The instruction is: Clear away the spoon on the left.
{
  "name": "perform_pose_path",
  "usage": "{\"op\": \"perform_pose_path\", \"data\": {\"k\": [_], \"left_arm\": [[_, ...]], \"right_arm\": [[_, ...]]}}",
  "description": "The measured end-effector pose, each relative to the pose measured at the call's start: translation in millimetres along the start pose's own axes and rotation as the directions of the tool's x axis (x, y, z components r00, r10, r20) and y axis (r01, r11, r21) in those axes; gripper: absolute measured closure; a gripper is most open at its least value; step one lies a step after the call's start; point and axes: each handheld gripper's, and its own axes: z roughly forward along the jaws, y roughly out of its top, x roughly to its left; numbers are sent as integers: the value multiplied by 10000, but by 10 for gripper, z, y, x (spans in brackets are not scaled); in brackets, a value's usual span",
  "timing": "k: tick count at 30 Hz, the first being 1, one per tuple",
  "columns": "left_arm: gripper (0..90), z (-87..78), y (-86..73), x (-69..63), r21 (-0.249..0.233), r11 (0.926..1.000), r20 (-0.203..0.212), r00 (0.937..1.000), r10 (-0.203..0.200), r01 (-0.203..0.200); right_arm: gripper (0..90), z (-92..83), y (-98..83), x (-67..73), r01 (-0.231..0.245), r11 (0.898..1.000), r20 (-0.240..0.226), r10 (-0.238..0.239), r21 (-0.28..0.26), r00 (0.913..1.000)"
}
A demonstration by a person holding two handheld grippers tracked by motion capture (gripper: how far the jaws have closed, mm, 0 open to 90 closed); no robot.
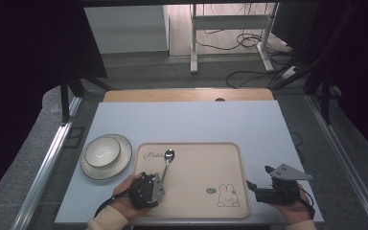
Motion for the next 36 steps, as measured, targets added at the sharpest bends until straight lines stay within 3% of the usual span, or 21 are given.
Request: {"op": "perform_pose_path", "data": {"k": [2,4,8,11,13,15,16,17,26,30,36], "left_arm": [[299,-3,-6,22,-149,9997,213,9996,-188,191],[241,-8,-10,42,-554,9960,400,9969,-676,698],[177,-58,-20,102,-795,9919,311,9948,-967,989],[158,-93,-29,148,-1000,9858,519,9901,-1303,1350],[146,-118,-45,208,-1290,9705,1175,9750,-1888,2035],[126,-125,-60,277,-1392,9513,1812,9515,-2487,2752],[110,-125,-71,311,-1371,9437,2015,9412,-2711,3012],[106,-125,-82,331,-1412,9377,2033,9363,-2862,3173],[121,-178,-109,370,-1577,9333,1653,9404,-2973,3228],[122,-182,-112,375,-1555,9319,1586,9394,-3038,3277],[130,-265,-141,398,-1800,9195,1483,9337,-3259,3496]], "right_arm": [[155,-1,0,-2,8,10000,3,-8,4,10000],[155,-3,-1,-6,4,10000,14,-4,7,10000],[155,-7,0,-13,-38,10000,47,38,-7,10000],[155,-10,1,-13,-35,10000,55,35,-18,10000],[156,-11,2,-13,-34,10000,51,34,-22,10000],[155,-11,2,-15,-43,10000,53,43,-18,10000],[155,-11,2,-14,-66,10000,48,66,-23,10000],[155,-12,2,-16,-56,10000,55,56,-19,10000],[155,-14,3,-20,-60,10000,59,60,-31,10000],[155,-16,0,-25,-80,10000,66,80,-39,9999],[156,-18,2,-24,-76,10000,67,76,-46,9999]]}}
